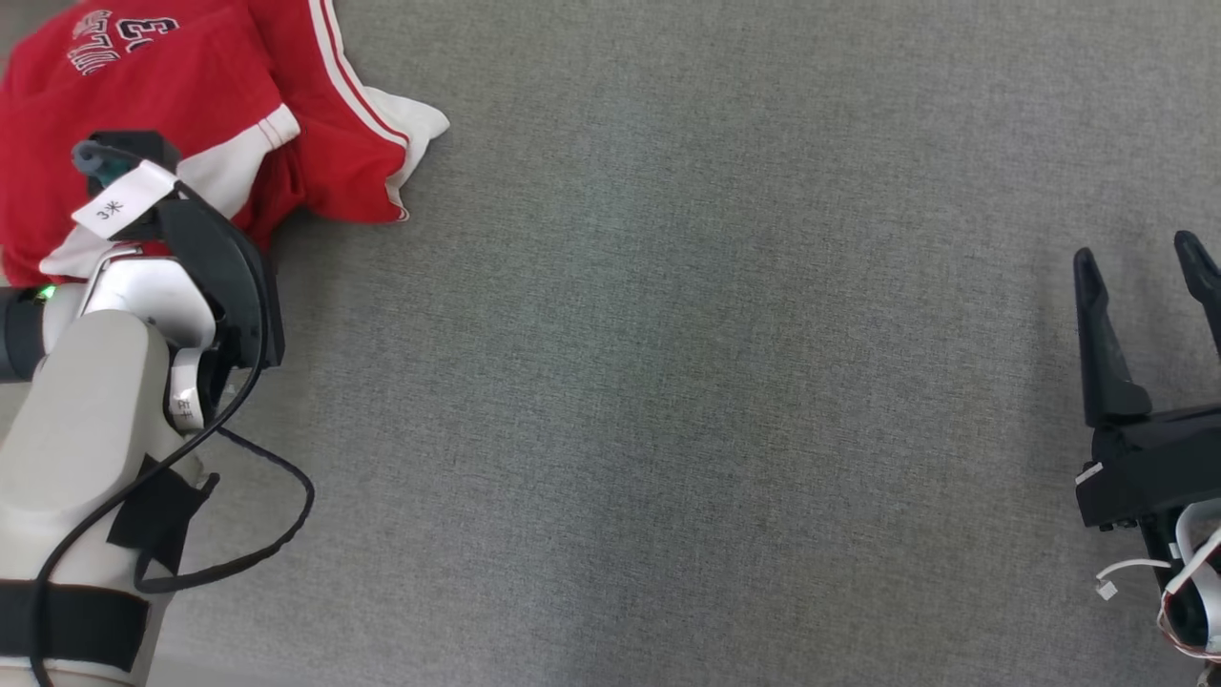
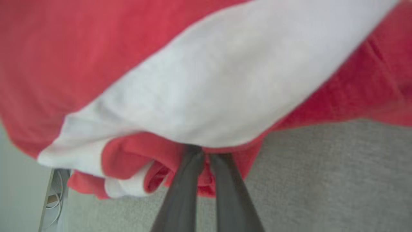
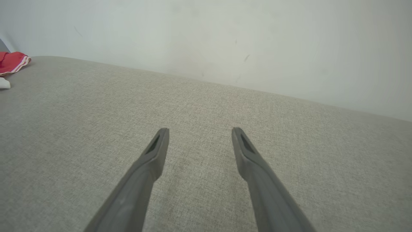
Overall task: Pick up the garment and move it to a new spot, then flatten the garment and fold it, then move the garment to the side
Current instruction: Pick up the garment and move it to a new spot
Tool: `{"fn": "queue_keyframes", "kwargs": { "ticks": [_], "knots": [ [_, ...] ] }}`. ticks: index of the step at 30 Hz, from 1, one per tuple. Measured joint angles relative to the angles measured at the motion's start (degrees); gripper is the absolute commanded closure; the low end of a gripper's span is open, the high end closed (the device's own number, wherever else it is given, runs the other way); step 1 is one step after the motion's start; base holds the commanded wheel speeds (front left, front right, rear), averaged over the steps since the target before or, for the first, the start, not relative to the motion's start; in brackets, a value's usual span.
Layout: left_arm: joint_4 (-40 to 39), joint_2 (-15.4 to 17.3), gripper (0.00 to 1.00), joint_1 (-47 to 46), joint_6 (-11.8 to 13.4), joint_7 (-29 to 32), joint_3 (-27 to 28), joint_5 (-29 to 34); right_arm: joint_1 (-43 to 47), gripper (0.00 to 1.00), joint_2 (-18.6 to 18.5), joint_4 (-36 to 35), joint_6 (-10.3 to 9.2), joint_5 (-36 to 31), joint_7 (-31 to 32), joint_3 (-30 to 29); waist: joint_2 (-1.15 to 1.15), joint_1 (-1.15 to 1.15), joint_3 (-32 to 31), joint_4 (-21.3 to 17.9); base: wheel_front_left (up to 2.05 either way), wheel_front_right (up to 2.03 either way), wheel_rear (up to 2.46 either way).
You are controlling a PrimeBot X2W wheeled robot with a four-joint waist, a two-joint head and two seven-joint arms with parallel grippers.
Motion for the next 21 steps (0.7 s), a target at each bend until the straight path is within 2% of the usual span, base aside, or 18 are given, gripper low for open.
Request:
{"fn": "queue_keyframes", "kwargs": {
  "ticks": [14,17,21],
  "knots": [
    [1.03,-1.45,1.0,-0.11,-0.01,-5.16,5.17,0.77,-1.08,0.0,2.65,3.64,0.0,-0.01,0.49,0.91,-0.01,-0.01,-5.45,1.28,0.0,0.0,0.0],
    [-0.1,-0.71,1.0,-0.84,0.0,-6.05,6.71,-0.47,-1.32,0.0,4.26,4.79,0.0,0.02,0.21,2.34,-0.01,-0.01,-7.4,1.37,0.0,0.0,0.0],
    [-2.07,2.35,1.0,-2.62,0.0,-6.76,8.15,-1.54,-2.62,0.0,6.64,6.97,0.0,0.34,-0.4,4.32,-0.01,-0.01,-10.25,1.19,0.0,0.0,0.0]
  ]
}}
